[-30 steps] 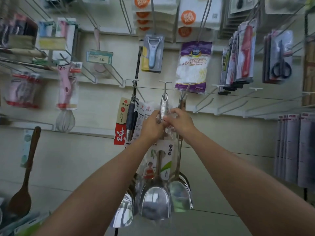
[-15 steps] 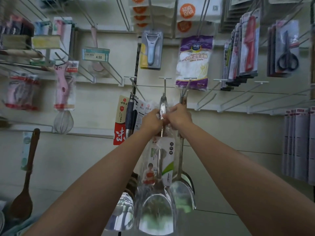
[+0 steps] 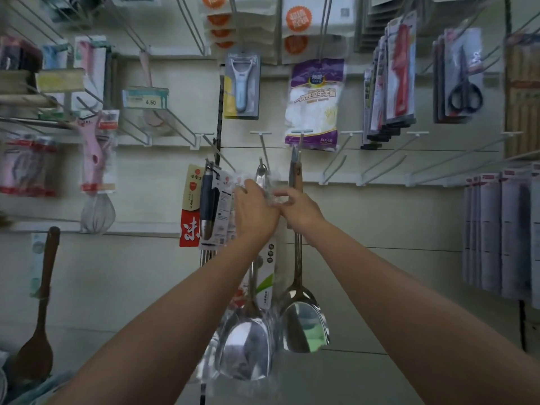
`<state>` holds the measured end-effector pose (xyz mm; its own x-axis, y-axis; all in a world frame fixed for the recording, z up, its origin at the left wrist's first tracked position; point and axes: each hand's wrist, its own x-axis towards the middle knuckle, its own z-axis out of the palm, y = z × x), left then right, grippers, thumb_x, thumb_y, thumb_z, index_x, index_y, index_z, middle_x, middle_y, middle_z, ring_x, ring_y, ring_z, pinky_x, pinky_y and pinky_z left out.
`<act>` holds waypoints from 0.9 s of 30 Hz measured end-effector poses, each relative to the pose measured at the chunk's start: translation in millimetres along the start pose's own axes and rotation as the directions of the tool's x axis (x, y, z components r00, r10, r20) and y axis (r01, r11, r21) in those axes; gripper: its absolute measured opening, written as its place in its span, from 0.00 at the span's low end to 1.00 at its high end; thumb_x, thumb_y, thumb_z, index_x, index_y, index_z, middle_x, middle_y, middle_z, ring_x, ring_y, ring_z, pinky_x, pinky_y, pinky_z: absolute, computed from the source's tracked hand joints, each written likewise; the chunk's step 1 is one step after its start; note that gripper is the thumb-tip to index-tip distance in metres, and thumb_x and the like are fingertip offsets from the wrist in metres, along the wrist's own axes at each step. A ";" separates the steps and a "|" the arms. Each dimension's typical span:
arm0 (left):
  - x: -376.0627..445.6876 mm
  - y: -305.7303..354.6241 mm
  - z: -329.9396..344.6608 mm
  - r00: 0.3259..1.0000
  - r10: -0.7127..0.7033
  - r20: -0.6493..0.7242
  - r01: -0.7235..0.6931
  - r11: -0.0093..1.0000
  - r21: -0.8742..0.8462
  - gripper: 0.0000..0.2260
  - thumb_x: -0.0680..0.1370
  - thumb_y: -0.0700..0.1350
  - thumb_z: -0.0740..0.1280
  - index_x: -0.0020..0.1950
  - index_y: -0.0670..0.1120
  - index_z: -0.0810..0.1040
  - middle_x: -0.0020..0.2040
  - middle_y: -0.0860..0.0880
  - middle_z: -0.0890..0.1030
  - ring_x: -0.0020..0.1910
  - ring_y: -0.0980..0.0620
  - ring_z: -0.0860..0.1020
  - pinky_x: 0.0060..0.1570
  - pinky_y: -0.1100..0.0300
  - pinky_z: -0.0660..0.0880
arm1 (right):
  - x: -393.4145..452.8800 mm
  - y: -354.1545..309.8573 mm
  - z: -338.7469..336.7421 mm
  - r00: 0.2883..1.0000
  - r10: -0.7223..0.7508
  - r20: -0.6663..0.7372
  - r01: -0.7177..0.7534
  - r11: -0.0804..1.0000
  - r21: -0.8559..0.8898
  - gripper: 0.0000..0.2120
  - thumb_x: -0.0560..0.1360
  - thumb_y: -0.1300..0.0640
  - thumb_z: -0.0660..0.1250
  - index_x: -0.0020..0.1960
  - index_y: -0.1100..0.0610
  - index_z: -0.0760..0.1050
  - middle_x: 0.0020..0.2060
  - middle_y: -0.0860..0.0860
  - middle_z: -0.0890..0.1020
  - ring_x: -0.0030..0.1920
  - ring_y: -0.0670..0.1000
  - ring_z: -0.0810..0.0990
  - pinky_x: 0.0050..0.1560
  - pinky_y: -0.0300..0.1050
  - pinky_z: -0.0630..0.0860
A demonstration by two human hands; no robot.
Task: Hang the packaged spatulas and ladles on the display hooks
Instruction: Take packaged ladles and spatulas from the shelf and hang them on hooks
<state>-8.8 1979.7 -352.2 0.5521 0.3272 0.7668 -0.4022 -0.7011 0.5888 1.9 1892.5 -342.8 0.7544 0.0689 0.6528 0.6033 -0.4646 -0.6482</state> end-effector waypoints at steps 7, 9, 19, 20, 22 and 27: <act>-54.3 17.9 50.3 0.979 -0.003 0.206 0.014 0.999 -0.049 0.08 0.74 0.42 0.65 0.49 0.39 0.76 0.47 0.41 0.81 0.47 0.42 0.79 0.42 0.56 0.74 | -39.4 56.6 -41.9 0.978 0.142 -0.156 -0.139 0.990 0.031 0.11 0.76 0.65 0.65 0.58 0.60 0.75 0.49 0.56 0.79 0.42 0.49 0.75 0.31 0.26 0.66; -70.5 21.1 68.0 0.961 -0.004 0.278 0.018 0.999 -0.048 0.08 0.73 0.43 0.63 0.47 0.40 0.77 0.43 0.40 0.82 0.43 0.41 0.81 0.45 0.54 0.78 | -51.2 79.5 -50.7 0.964 0.199 -0.174 -0.194 0.980 0.045 0.12 0.74 0.63 0.66 0.57 0.61 0.76 0.49 0.56 0.80 0.43 0.49 0.74 0.34 0.29 0.66; -150.4 3.3 147.3 0.867 -0.091 0.490 0.106 0.994 -0.002 0.09 0.72 0.44 0.65 0.38 0.39 0.77 0.38 0.40 0.84 0.41 0.43 0.82 0.45 0.53 0.79 | -105.3 196.8 -59.1 0.894 0.409 -0.182 -0.394 0.912 0.114 0.09 0.72 0.62 0.66 0.53 0.57 0.77 0.52 0.57 0.81 0.49 0.55 0.79 0.50 0.47 0.76; -159.9 -4.2 156.2 0.853 -0.115 0.509 0.128 0.992 0.009 0.10 0.72 0.44 0.65 0.40 0.37 0.79 0.38 0.40 0.84 0.40 0.43 0.82 0.45 0.53 0.80 | -112.5 210.8 -55.3 0.880 0.442 -0.171 -0.428 0.896 0.117 0.09 0.72 0.62 0.66 0.53 0.57 0.77 0.51 0.57 0.81 0.51 0.56 0.80 0.50 0.48 0.76; -180.7 -20.1 174.9 0.814 -0.157 0.560 0.173 0.985 0.024 0.09 0.72 0.43 0.65 0.39 0.39 0.81 0.37 0.41 0.84 0.39 0.44 0.83 0.46 0.52 0.80 | -128.2 239.2 -47.4 0.853 0.507 -0.124 -0.497 0.861 0.106 0.10 0.73 0.62 0.65 0.54 0.58 0.76 0.49 0.57 0.81 0.49 0.56 0.81 0.48 0.47 0.77; -225.3 -54.5 211.4 0.721 -0.264 0.640 0.300 0.952 0.055 0.10 0.72 0.41 0.64 0.30 0.46 0.75 0.37 0.42 0.84 0.40 0.45 0.83 0.48 0.52 0.80 | -154.3 292.8 -46.3 0.766 0.642 0.038 -0.640 0.754 0.149 0.05 0.75 0.63 0.65 0.50 0.58 0.74 0.44 0.55 0.78 0.39 0.52 0.77 0.35 0.40 0.73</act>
<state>43.1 1810.3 -611.0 0.9722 0.0155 0.2337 -0.1771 -0.6044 0.7767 50.2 1704.9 -615.2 0.9749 -0.2118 0.0689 0.0109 -0.2633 -0.9646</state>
